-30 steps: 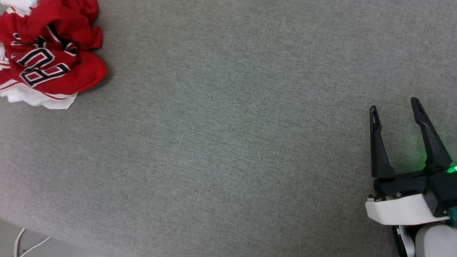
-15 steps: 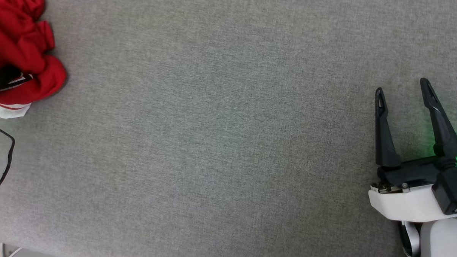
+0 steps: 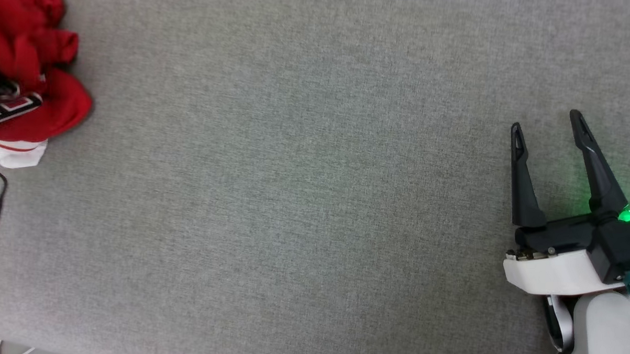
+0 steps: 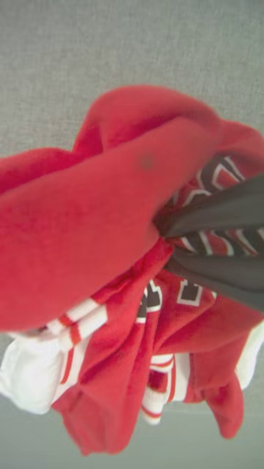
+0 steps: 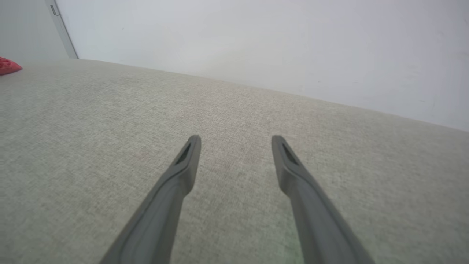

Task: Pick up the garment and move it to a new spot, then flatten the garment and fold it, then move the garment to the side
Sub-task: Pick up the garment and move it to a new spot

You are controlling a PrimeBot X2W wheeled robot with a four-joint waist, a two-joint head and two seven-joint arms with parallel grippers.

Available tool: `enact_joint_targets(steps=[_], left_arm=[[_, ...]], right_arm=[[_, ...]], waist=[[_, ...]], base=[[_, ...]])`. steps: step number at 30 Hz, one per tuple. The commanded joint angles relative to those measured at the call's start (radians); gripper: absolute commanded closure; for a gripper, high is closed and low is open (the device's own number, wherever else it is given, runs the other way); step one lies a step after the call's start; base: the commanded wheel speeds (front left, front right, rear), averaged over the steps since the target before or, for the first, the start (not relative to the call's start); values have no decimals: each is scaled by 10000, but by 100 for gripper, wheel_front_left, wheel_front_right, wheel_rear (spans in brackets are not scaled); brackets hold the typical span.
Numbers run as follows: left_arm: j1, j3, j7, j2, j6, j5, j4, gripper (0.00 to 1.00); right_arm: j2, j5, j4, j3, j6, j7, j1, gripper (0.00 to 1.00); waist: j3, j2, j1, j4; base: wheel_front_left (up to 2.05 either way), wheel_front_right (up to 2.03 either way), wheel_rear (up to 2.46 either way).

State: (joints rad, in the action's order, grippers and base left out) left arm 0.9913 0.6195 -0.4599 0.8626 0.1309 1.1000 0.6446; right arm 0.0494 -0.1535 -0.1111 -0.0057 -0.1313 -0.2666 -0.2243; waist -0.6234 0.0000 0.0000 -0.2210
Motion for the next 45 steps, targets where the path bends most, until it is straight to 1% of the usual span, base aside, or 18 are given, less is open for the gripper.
enact_joint_targets(steps=[1, 5, 7, 11, 12, 17, 19, 23, 29, 33, 37, 40, 44, 45], left_arm=[[297, 136, 245, 204, -28, -175, -145, 100], [695, 521, 636, 369, -26, -539, -481, 100], [997, 815, 824, 505, -26, -778, -829, 100], [1440, 1298, 1116, 576, -28, -1192, -1617, 100], [2006, 1907, 1130, 454, -26, -1582, -2659, 100], [2491, 2410, 1021, 36, -26, -1862, -3528, 100], [2663, 2659, 950, -214, -26, -1986, -3841, 100], [2873, 3119, 918, -895, -26, -2232, -4351, 100], [3075, 4022, 1004, -2264, -26, -2506, -4803, 100], [2957, 4804, 1141, -3167, -26, -2550, -4983, 100], [2486, 5787, 1346, -3854, -27, -2514, -4949, 100], [1870, 6325, 1465, -4267, -26, -2573, -4729, 100], [752, 6588, 1365, -4806, -26, -2902, -4406, 100], [350, 6604, 1177, -4970, -26, -3036, -4418, 100]], right_arm=[[21, 158, 152, 39, 10, 36, 119, 0], [16, 382, 256, 106, 10, 12, 140, 0], [15, 548, 307, 140, 10, 12, 194, 0], [13, 855, 387, 152, 10, 12, 308, 0], [12, 1209, 484, 163, 10, 12, 481, 0], [9, 1483, 503, 141, 8, 12, 676, 0], [7, 1593, 475, 134, 8, 12, 705, 0], [4, 1781, 443, 123, 9, 12, 752, 0], [4, 2065, 403, 11, 9, 12, 828, 0], [2, 2248, 377, -56, 9, 12, 855, 0], [2, 2415, 355, -146, 9, 12, 912, 0], [0, 2495, 338, -188, 9, 12, 921, 0], [2, 2531, 328, -205, 9, 12, 916, 0], [2, 2543, 326, -212, 9, 12, 900, 0]], waist=[[370, 0, 0, -42], [841, 0, 0, -24], [1128, 0, 0, 5], [1703, 0, 0, 121], [2339, 0, 0, 476], [2805, 0, 0, 1016], [2899, 0, 0, 1284], [2983, 0, 0, 1887], [2969, 0, 0, 2779], [2860, 0, 0, 3266], [2693, 0, 0, 3634], [2573, 0, 0, 3803], [2452, 0, 0, 3912], [2419, 0, 0, 3930]], base=[[0, 0, 0], [0, 0, 0], [0, 0, 0], [0, 0, 0], [0, 0, 0], [0, 0, 0], [0, 0, 0], [0, 0, 0], [0, 0, 0], [0, 0, 0], [0, 0, 0], [0, 0, 0], [0, 0, 0], [0, 0, 0]])
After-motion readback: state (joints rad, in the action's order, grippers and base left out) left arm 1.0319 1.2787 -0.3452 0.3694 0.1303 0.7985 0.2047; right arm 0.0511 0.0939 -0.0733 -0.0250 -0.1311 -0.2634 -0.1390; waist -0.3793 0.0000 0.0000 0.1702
